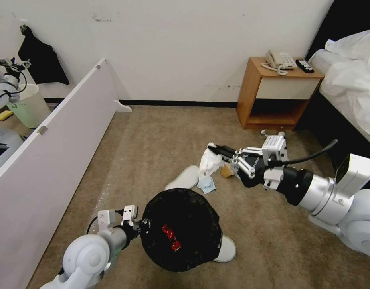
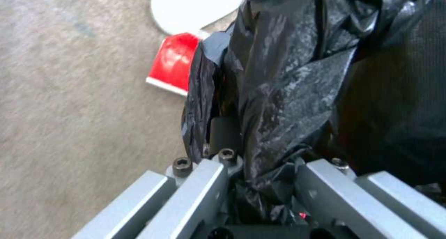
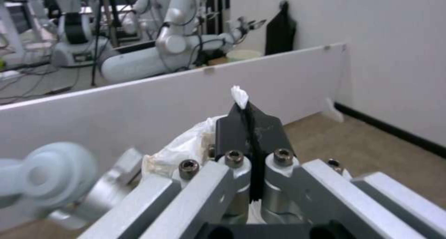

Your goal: Pick up the trash bin, then pick up the garbage from the floor and place it into the trash bin.

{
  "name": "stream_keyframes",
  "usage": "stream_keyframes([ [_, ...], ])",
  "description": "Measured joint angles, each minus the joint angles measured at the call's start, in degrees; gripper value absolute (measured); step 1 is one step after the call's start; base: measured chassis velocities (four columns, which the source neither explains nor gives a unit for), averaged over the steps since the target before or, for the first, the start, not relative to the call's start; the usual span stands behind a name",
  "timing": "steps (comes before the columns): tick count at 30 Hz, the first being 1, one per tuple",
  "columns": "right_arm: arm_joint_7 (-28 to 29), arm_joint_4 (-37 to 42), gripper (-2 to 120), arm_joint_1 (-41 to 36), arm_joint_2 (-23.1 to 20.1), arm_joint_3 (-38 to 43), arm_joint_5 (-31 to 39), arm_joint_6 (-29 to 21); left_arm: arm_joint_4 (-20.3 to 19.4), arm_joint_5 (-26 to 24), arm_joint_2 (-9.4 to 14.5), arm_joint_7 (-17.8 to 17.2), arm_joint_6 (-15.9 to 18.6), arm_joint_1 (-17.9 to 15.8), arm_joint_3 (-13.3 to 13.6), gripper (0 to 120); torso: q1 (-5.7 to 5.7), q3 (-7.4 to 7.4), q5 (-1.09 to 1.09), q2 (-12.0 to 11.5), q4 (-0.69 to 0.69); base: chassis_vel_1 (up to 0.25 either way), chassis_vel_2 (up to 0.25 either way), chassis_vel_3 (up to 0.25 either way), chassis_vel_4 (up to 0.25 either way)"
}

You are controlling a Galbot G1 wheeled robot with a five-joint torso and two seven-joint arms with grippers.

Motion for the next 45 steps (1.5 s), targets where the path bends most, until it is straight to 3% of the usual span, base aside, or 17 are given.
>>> stream_keyframes([
  [5, -1.65, -0.02, 0, -0.41, 0.69, -2.38, -1.65, 0.01, 1.46, -0.91, -0.49, -0.29, 0.00, -4.06, 1.72, 0, 0.00, 0.00, -0.01, 0.00, 0.00, 0.000, 0.000, 0.000, 0.000],
  [20, -3.42, -4.30, 0, 0.58, 5.03, -9.76, -7.04, -0.36, 2.09, -2.95, -1.67, -0.30, 0.00, -9.11, 4.66, 0, 0.00, 0.00, 0.00, 0.00, 0.00, 0.000, 0.000, 0.000, 0.000],
  [29, -3.66, -6.41, 0, 0.76, 6.70, -13.26, -9.67, -0.38, -0.51, -8.30, -1.80, -2.32, -0.03, -8.11, 4.80, 0, 0.00, 0.00, 0.00, 0.00, 0.00, 0.000, 0.000, 0.000, 0.000],
  [45, -3.83, -9.90, 2, 1.70, 9.28, -17.65, -12.74, -0.41, -3.36, -9.74, -1.82, -2.38, -0.06, -6.93, 4.66, 0, 0.00, -0.01, 0.00, 0.00, 0.00, 0.000, 0.000, 0.000, 0.000],
])
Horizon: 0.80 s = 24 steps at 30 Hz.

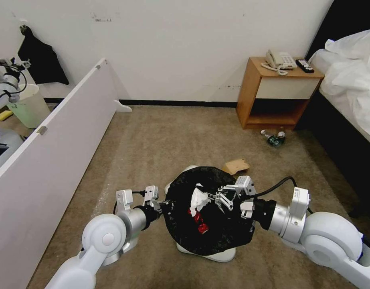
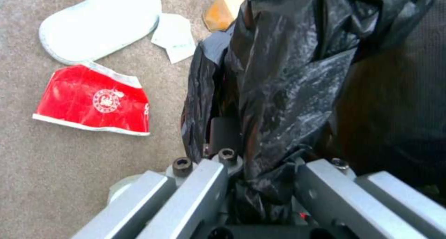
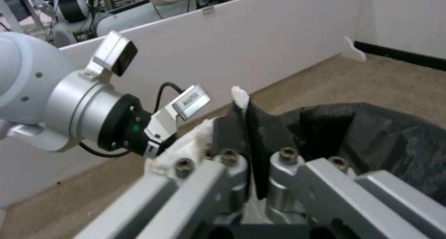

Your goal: Pick up the trash bin, then pick up the garbage from the floor and place it into the trash bin.

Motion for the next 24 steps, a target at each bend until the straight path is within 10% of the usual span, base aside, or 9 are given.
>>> stream_keyframes([
  [24, 0.09, -0.75, 94, -0.28, 0.33, -0.84, -1.03, -0.43, -1.10, -1.10, -0.33, -0.02, 0.00, 0.26, -1.37, 0, -0.01, 0.00, 0.00, 0.00, 0.00, 0.000, 0.000, 0.000, 0.000],
])
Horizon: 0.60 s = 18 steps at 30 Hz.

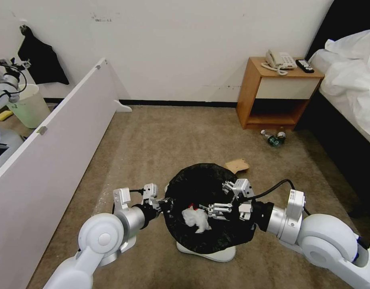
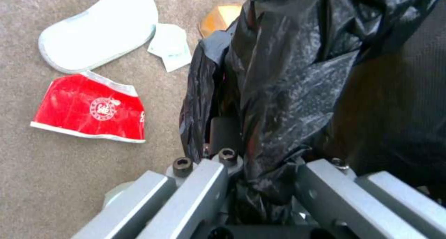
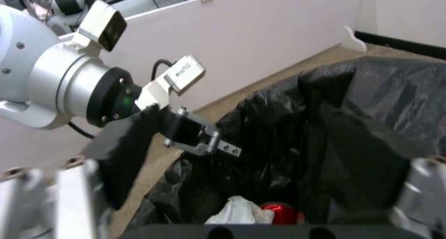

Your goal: Pick up the trash bin, then pick up the garbage from the floor and place it into the trash bin.

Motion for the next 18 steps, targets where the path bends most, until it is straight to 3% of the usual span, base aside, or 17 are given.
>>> stream_keyframes([
  [5, 0.02, 0.13, 100, -0.45, -0.45, 0.08, 0.01, 0.00, -0.23, 0.08, -0.07, 0.02, 0.01, 0.50, -0.78, 0, 0.00, 0.00, 0.00, 0.00, 0.00, 0.000, 0.000, 0.000, 0.000],
  [18, 0.66, 1.41, 100, -0.38, -1.24, 3.59, 1.27, -0.23, -0.48, 1.54, -0.57, 0.19, 0.01, 1.87, -1.81, 0, 0.00, 0.00, 0.00, 0.00, 0.00, 0.000, 0.000, 0.000, 0.000],
])
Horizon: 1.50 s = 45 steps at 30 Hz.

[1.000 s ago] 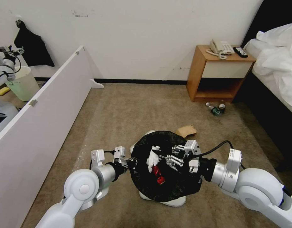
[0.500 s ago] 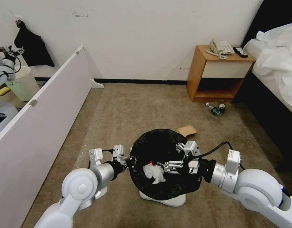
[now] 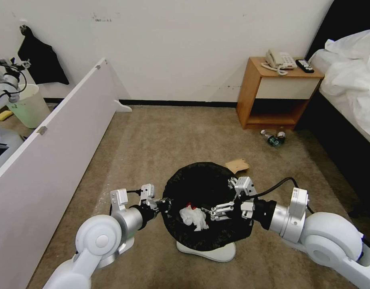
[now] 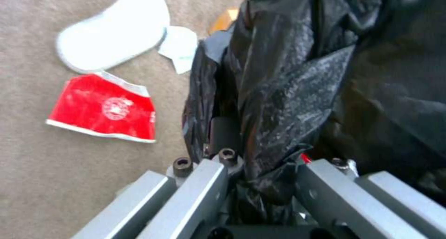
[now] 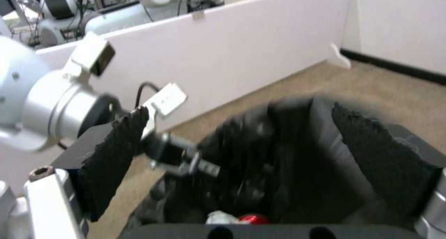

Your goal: Pick up the trash bin, then pick up the garbage from the floor and place it into the trash bin.

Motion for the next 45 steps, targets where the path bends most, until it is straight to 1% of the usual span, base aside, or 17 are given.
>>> stream_keyframes([
  [11, 0.08, 1.32, 100, -0.37, -0.82, 5.49, 1.84, 0.54, 0.74, 2.33, -0.14, 0.02, 0.00, 2.36, -0.87, 0, 0.00, 0.00, 0.00, 0.00, 0.01, 0.000, 0.000, 0.000, 0.000],
  [13, 0.10, 1.80, 100, -1.38, -1.10, 8.93, 2.53, 0.73, 1.00, 3.86, -0.16, 0.43, 0.00, 4.14, -2.14, 0, 0.00, 0.01, 0.00, 0.00, 0.00, 0.000, 0.000, 0.000, 0.000],
  [15, 0.13, 1.89, 100, -1.69, -1.11, 9.75, 2.58, 0.76, 1.01, 4.45, -0.16, 0.68, 0.00, 4.68, -2.63, 0, 0.00, 0.01, 0.00, 0.00, 0.00, 0.000, 0.000, 0.000, 0.000],
  [17, 0.19, 2.01, 100, -2.74, -0.94, 12.22, 2.64, 0.84, 0.93, 6.52, -0.42, 1.40, 0.00, 6.49, -4.52, 0, 0.00, 0.01, 0.00, 0.00, 0.00, 0.000, 0.000, 0.000, 0.000],
  [18, 0.19, 2.01, 100, -2.74, -0.94, 12.22, 2.64, 0.84, 0.93, 6.52, -0.42, 1.40, 0.00, 6.49, -4.52, 0, 0.00, 0.01, 0.00, 0.00, 0.00, 0.000, 0.000, 0.000, 0.000],
  [21, 0.21, 1.76, 100, -4.00, -0.32, 14.88, 2.61, 0.89, -0.44, 8.71, -1.28, 1.51, -0.01, 10.09, -7.58, 0, 0.00, 0.00, -0.01, 0.00, -0.01, 0.000, 0.000, 0.000, 0.000],
  [22, 0.21, 1.76, 100, -4.00, -0.32, 14.88, 2.61, 0.89, -0.44, 8.71, -1.28, 1.51, -0.01, 10.09, -7.58, 0, 0.00, 0.00, -0.01, 0.00, -0.01, 0.000, 0.000, 0.000, 0.000],
  [24, 0.32, 1.34, 100, -3.89, 0.38, 15.74, 2.81, 0.94, -1.39, 11.14, -1.30, 2.06, 0.00, 12.77, -9.18, 0, 0.00, 0.01, 0.00, 0.00, 0.00, 0.000, 0.000, 0.000, 0.000],
  [27, 0.45, 1.17, 100, -3.73, 0.69, 15.81, 2.87, 0.97, -1.59, 12.38, -1.33, 2.45, 0.00, 13.57, -9.74, 0, 0.00, 0.00, -0.01, 0.00, 0.00, 0.000, 0.000, 0.000, 0.000],
  [29, 1.30, 0.07, 100, -3.67, 2.85, 15.37, 2.89, 1.03, -2.41, 15.56, -1.95, 2.83, -0.52, 16.49, -12.52, 0, 0.00, 0.00, -0.01, 0.00, 0.00, 0.000, 0.000, 0.000, 0.000],
  [30, 1.30, 0.07, 100, -3.67, 2.85, 15.37, 2.89, 1.03, -2.41, 15.56, -1.95, 2.83, -0.52, 16.49, -12.52, 0, 0.00, 0.00, -0.01, 0.00, 0.00, 0.000, 0.000, 0.000, 0.000],
  [32, 2.32, -1.86, 100, -3.67, 6.59, 13.52, 2.37, 1.24, -2.95, 17.26, -2.76, 2.84, -0.99, 18.60, -14.95, 0, 0.00, 0.00, 0.01, 0.00, 0.01, 0.000, 0.000, 0.000, 0.000],
  [34, 2.59, -2.49, 100, -3.59, 7.82, 12.90, 2.21, 1.32, -3.07, 17.85, -2.86, 2.83, -1.13, 19.12, -15.46, 0, 0.00, 0.00, -0.02, 0.01, 0.00, 0.000, 0.000, 0.000, 0.000],
  [36, 4.08, -4.76, 100, -3.33, 11.62, 11.07, 1.42, 1.36, -3.51, 19.35, -2.96, 2.53, -1.54, 20.43, -16.80, 0, 0.00, 0.00, 0.01, 0.01, 0.00, 0.000, 0.000, 0.000, 0.000],
  [43, 6.29, -8.93, 100, -3.22, 16.29, 8.87, -2.33, 1.31, -4.00, 21.47, -3.24, 2.26, -2.18, 22.07, -19.40, 0, 0.00, 0.00, 0.00, 0.01, 0.00, 0.000, 0.000, 0.000, 0.000],
  [44, 6.45, -12.12, 100, -3.06, 18.54, 7.54, -6.07, 1.28, -4.12, 21.75, -3.53, 2.27, -2.63, 22.94, -21.18, 0, 0.00, 0.00, 0.01, 0.01, 0.01, 0.000, 0.000, 0.000, 0.000],
  [45, 6.45, -12.12, 100, -3.06, 18.54, 7.54, -6.07, 1.28, -4.12, 21.75, -3.53, 2.27, -2.63, 22.94, -21.18, 0, 0.00, 0.00, 0.01, 0.01, 0.01, 0.000, 0.000, 0.000, 0.000],
])
